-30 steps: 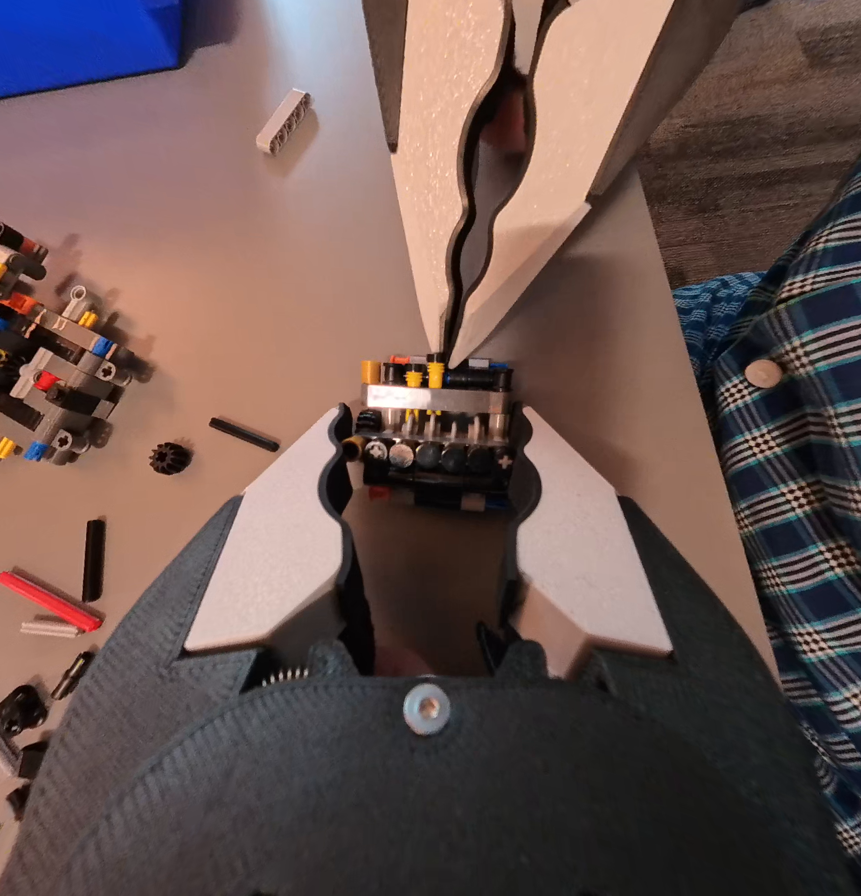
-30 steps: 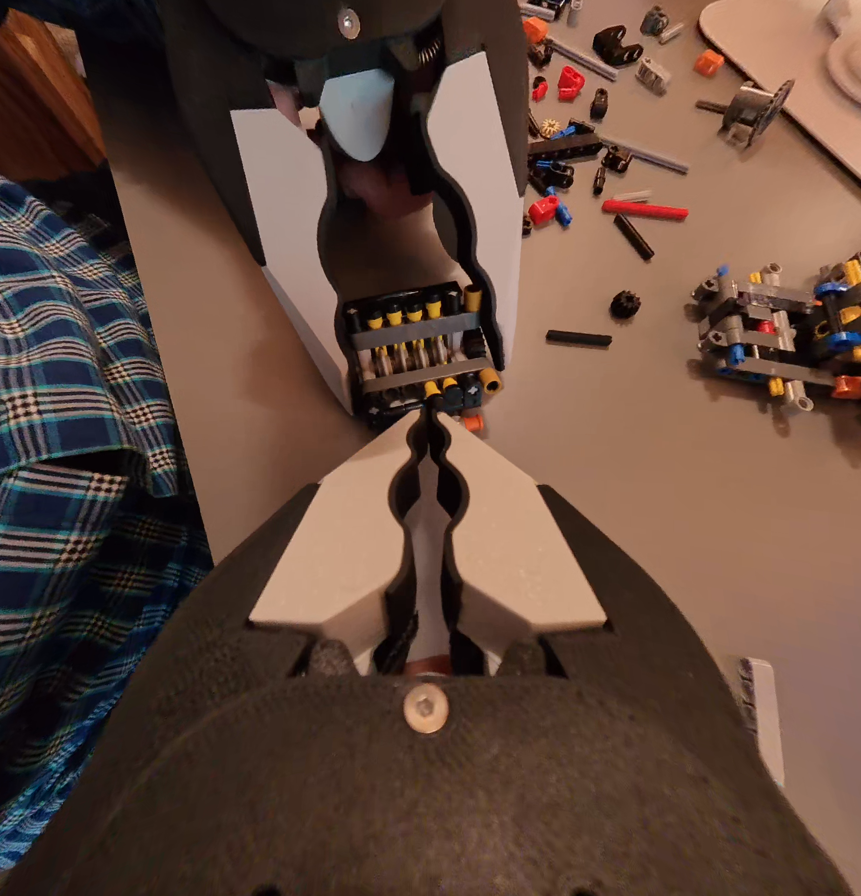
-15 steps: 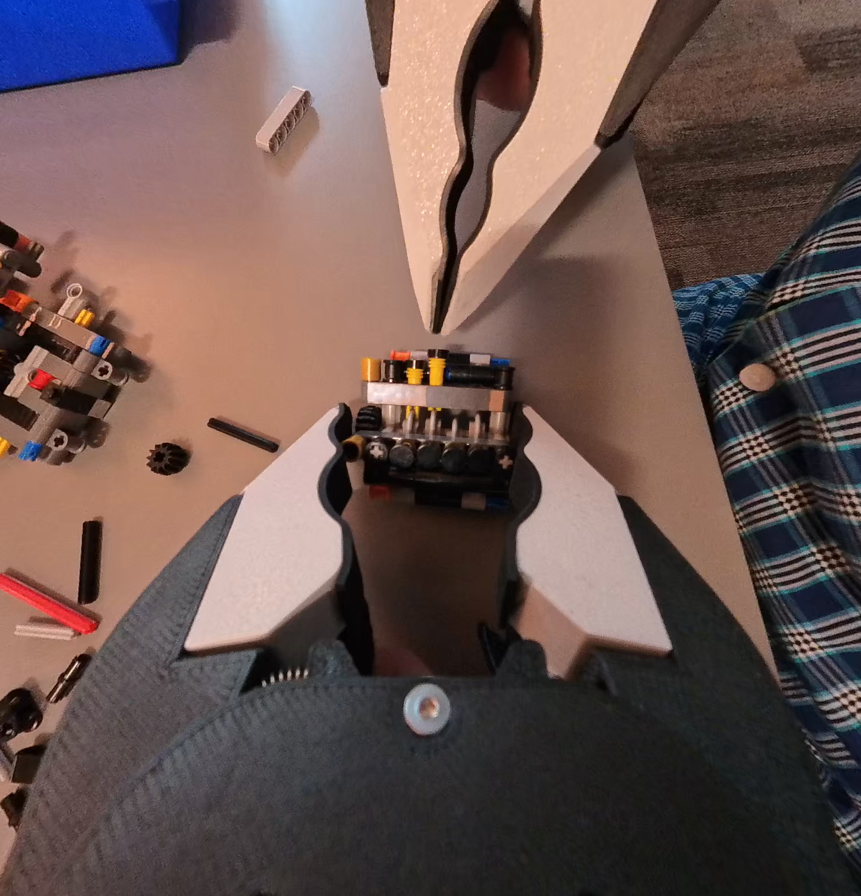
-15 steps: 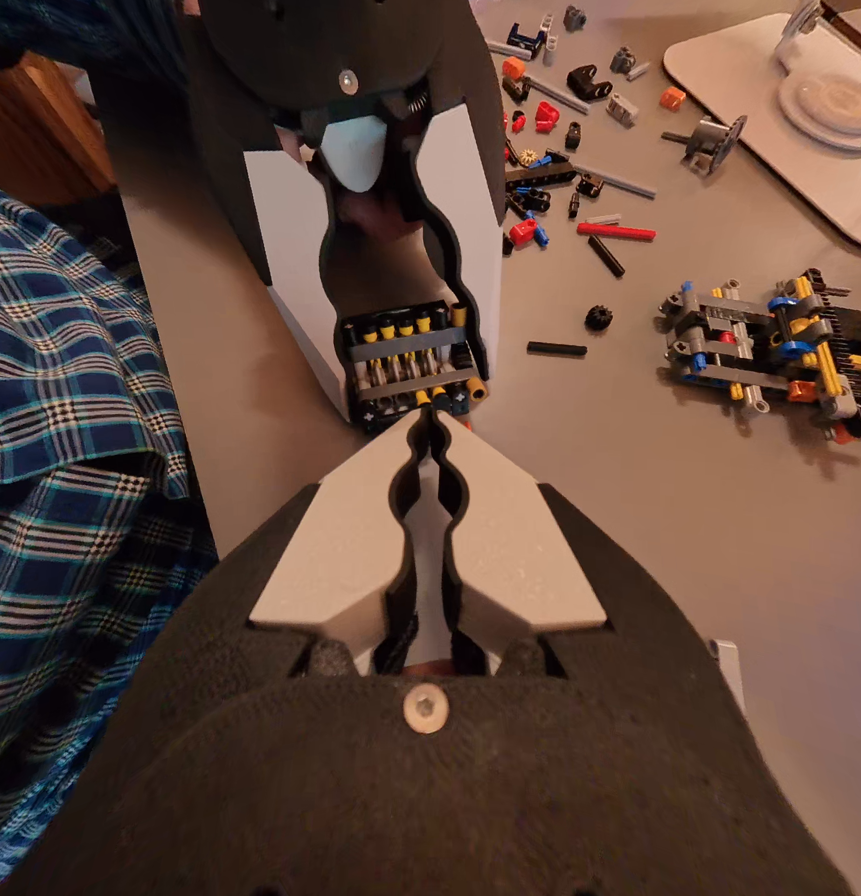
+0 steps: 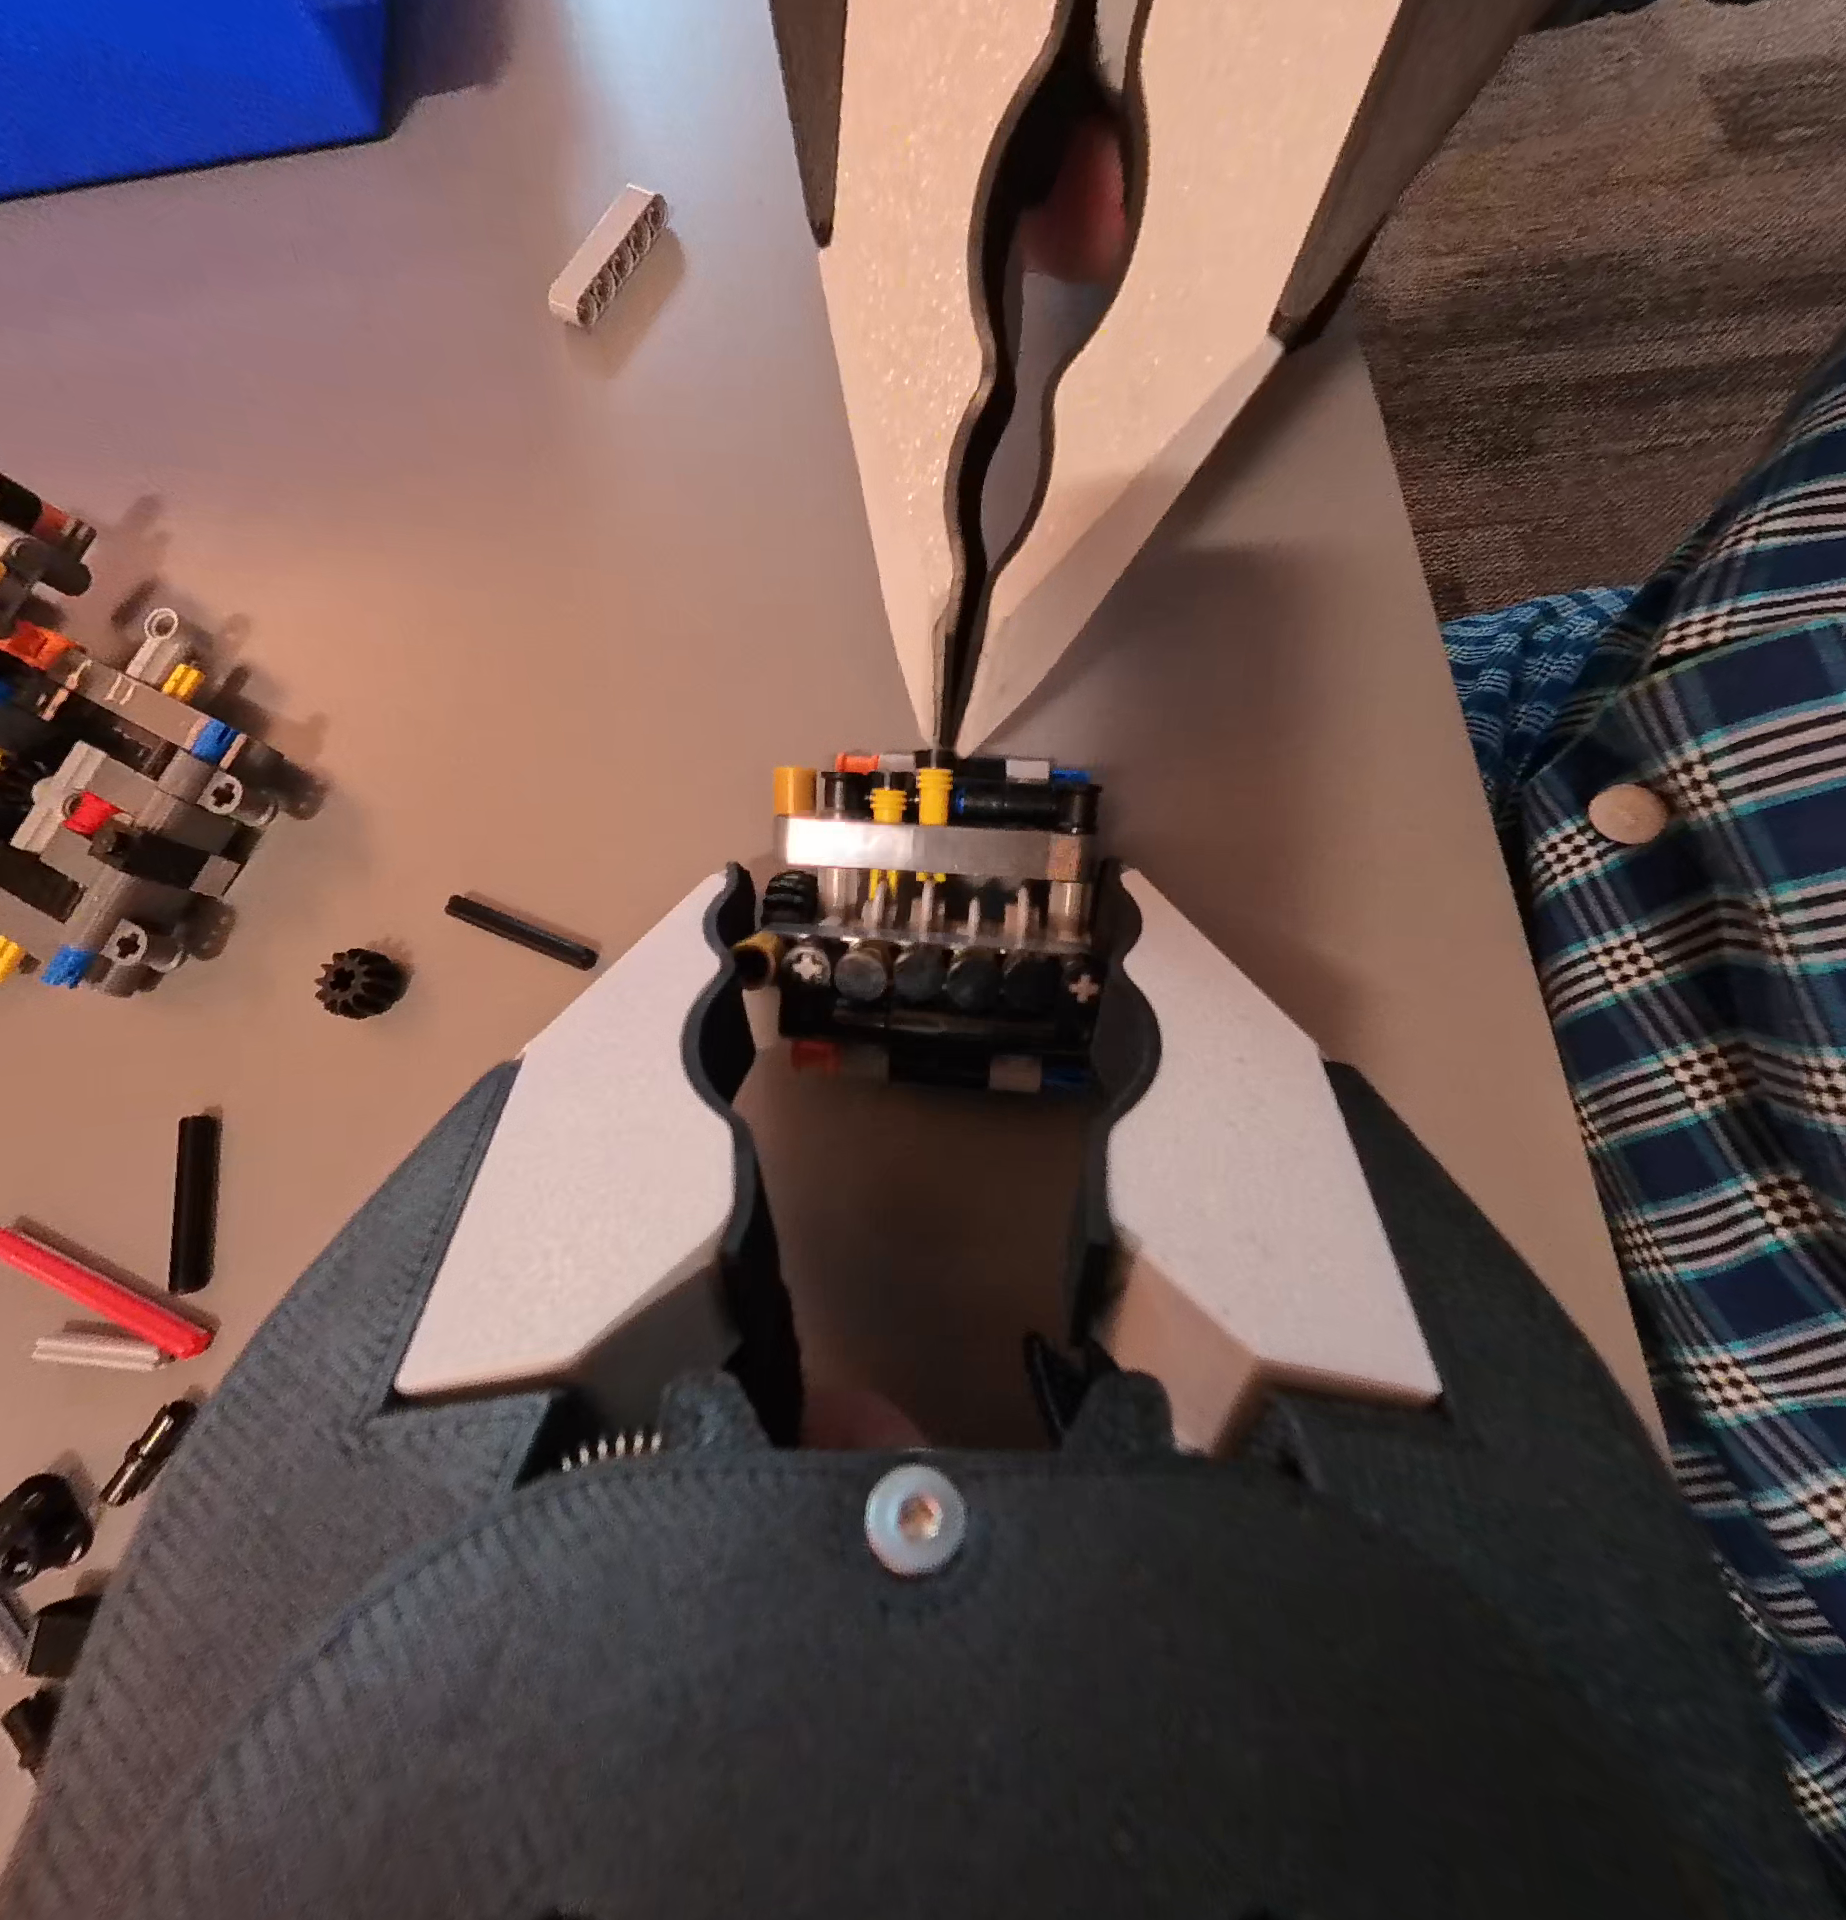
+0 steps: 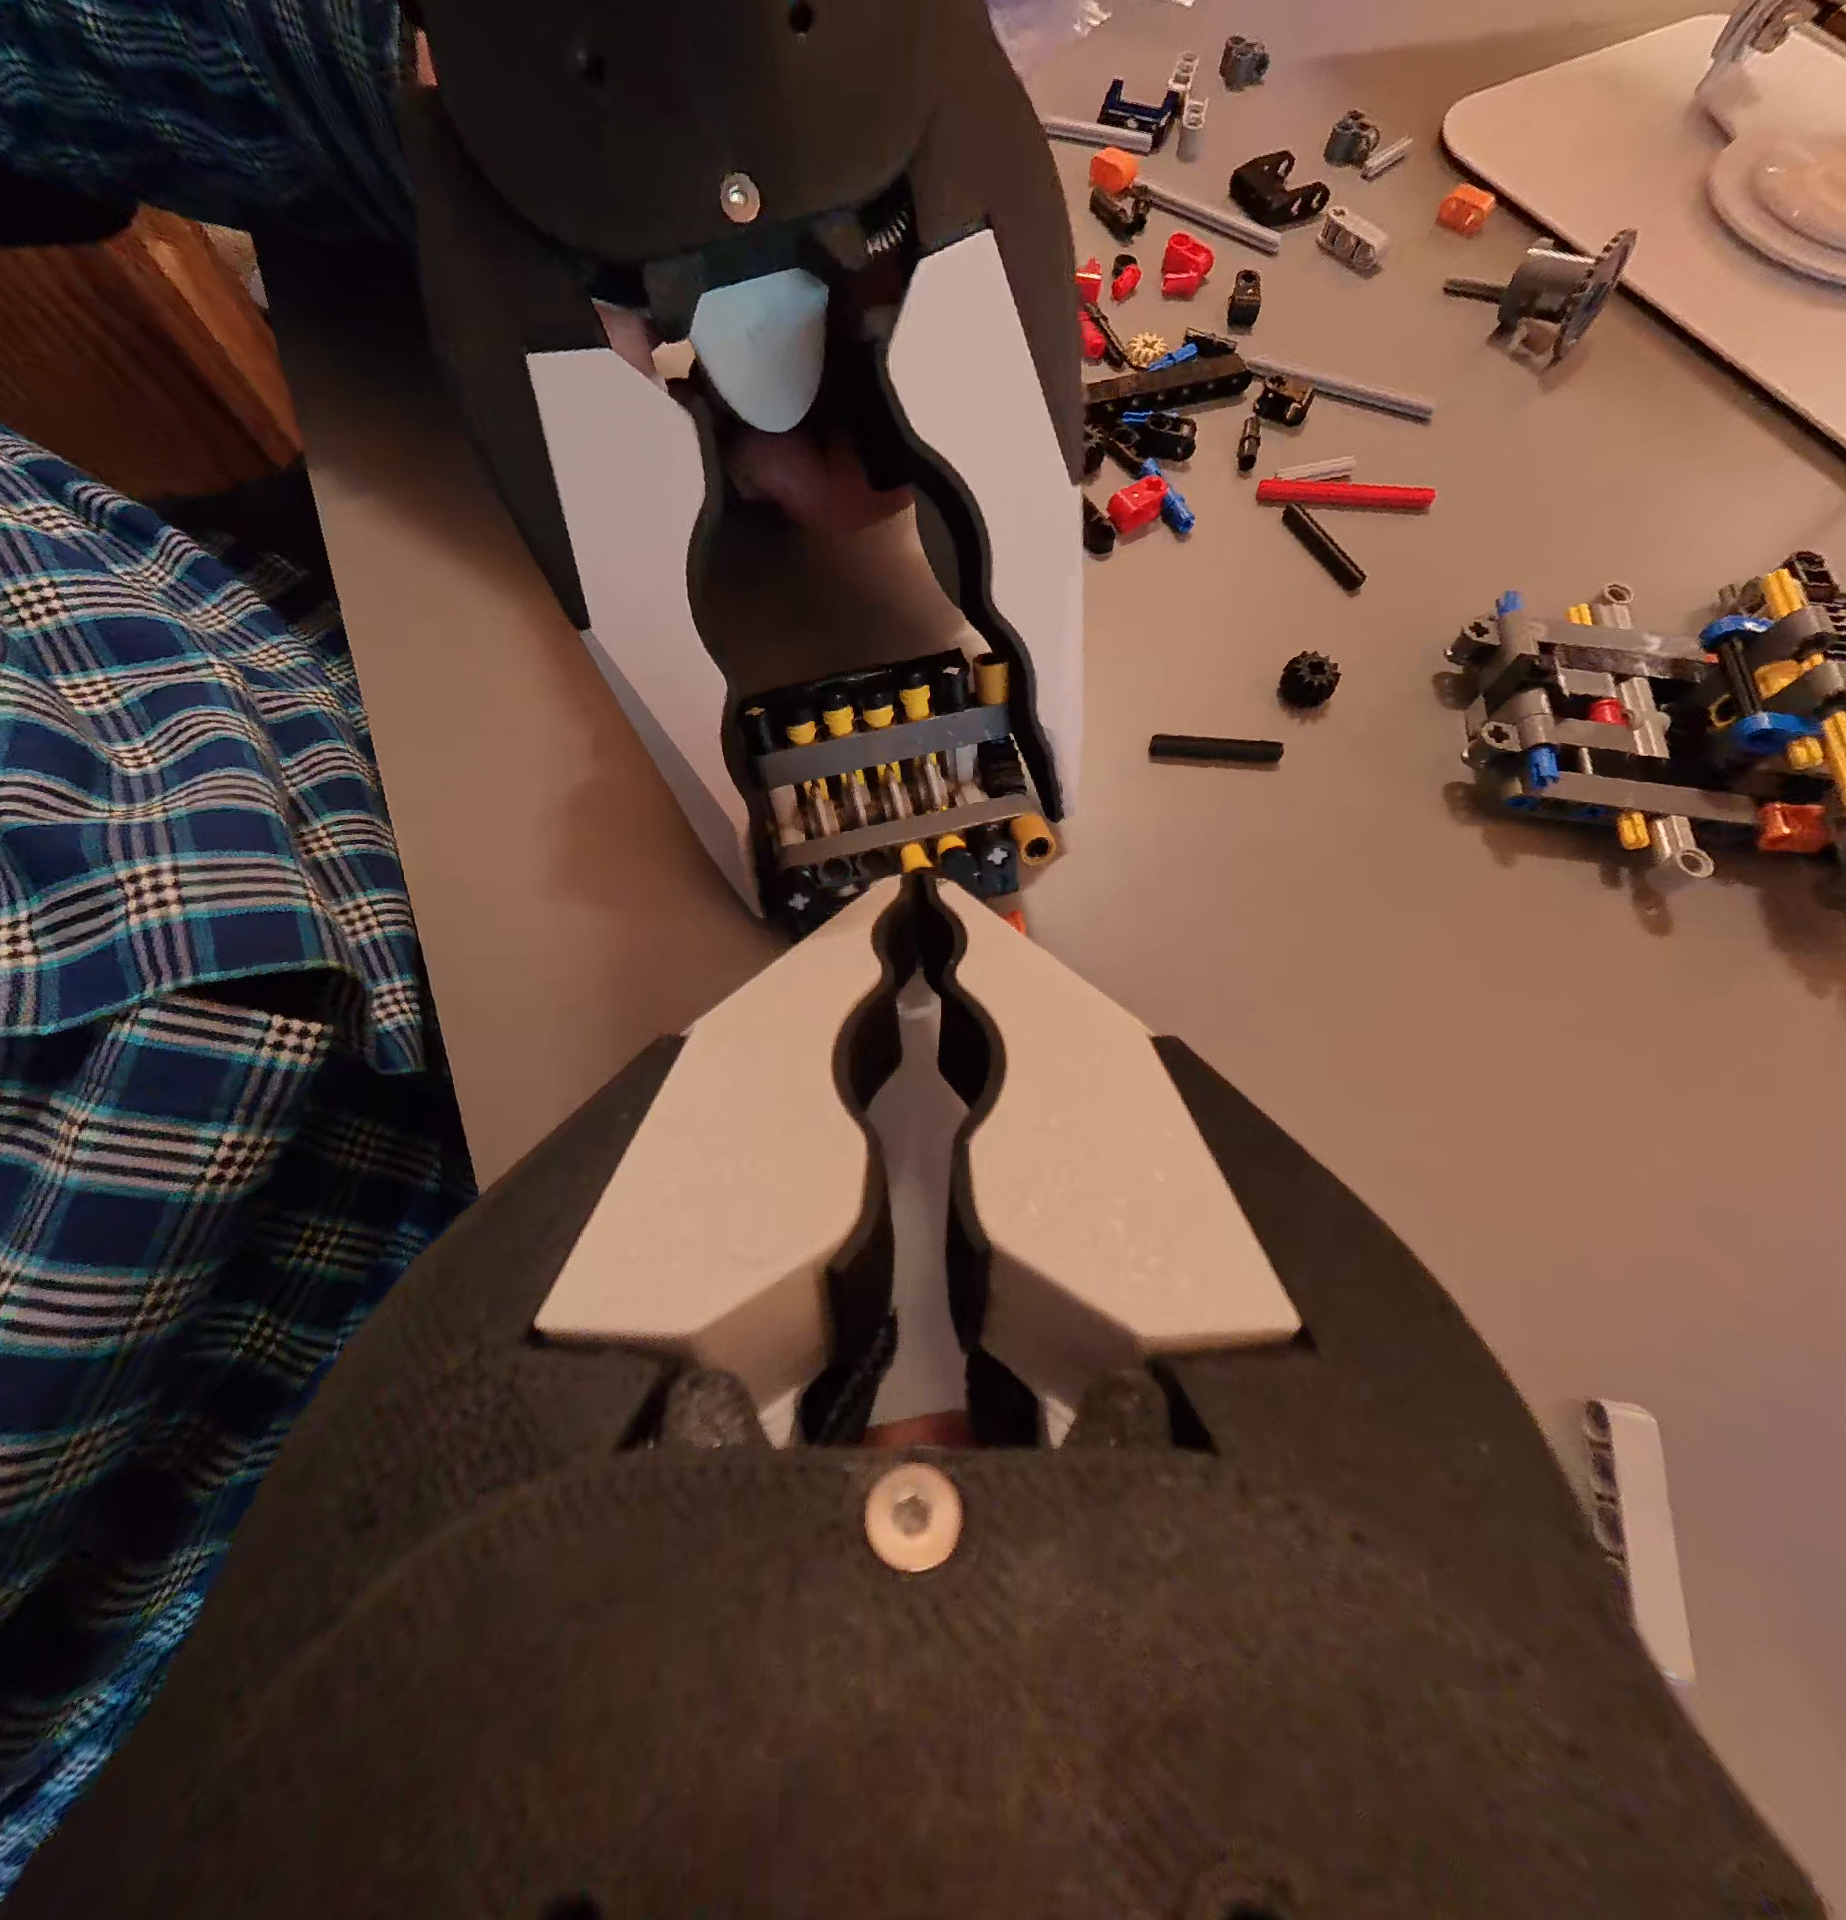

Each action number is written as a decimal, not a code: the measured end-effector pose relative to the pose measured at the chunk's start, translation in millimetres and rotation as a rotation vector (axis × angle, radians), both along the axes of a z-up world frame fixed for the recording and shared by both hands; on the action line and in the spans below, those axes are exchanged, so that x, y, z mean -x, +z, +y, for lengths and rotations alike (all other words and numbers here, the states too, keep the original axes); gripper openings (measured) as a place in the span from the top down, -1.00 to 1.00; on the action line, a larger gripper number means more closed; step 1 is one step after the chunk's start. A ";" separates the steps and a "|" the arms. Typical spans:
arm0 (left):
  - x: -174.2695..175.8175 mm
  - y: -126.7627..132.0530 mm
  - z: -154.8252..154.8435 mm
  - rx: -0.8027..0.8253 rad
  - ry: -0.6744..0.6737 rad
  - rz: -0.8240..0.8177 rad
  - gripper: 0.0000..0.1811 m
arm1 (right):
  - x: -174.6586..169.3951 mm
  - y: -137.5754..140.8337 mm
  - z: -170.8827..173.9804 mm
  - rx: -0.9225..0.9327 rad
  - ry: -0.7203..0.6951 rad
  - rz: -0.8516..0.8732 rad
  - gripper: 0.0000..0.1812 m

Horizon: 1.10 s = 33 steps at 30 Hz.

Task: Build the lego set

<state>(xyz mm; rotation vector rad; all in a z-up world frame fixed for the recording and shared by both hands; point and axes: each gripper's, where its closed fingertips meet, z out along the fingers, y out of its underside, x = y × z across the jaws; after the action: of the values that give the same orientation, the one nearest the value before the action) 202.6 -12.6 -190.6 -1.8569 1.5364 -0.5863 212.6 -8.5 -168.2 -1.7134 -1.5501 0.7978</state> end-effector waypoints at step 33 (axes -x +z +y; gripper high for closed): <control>2.1 -3.0 8.9 0.000 0.023 0.010 0.14 | -7.0 4.6 7.2 -0.045 -0.035 -0.011 0.99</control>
<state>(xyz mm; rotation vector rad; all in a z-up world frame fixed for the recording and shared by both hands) 200.5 -3.7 -193.6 -1.8770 1.5195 -0.5674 219.5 -1.3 -163.7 -1.7098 -1.5301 0.7321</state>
